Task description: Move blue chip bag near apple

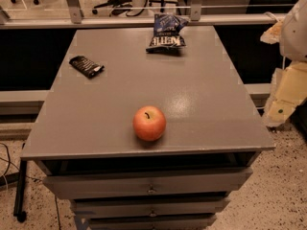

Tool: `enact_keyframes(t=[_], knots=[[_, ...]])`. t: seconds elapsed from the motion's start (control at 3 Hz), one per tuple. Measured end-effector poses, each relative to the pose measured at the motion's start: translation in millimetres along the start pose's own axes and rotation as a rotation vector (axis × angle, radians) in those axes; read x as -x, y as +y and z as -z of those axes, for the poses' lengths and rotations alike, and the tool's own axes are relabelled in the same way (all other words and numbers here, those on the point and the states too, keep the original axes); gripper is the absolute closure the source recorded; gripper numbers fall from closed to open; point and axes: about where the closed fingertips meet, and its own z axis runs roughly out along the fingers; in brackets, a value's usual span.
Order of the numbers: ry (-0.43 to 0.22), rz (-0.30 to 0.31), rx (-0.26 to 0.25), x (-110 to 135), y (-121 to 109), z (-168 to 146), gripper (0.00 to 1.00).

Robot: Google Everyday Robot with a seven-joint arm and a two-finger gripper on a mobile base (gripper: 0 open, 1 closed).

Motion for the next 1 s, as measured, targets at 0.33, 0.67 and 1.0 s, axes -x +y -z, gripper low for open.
enact_keyframes(t=[0.33,0.67,1.0], knots=[[0.0,0.0,0.0,0.0,0.0,0.0,0.0],[-0.039,-0.006,-0.01,2.6,-9.1,-7.5,0.0],[-0.144,-0.012,-0.045,16.6,-49.1,-38.2,0.0]])
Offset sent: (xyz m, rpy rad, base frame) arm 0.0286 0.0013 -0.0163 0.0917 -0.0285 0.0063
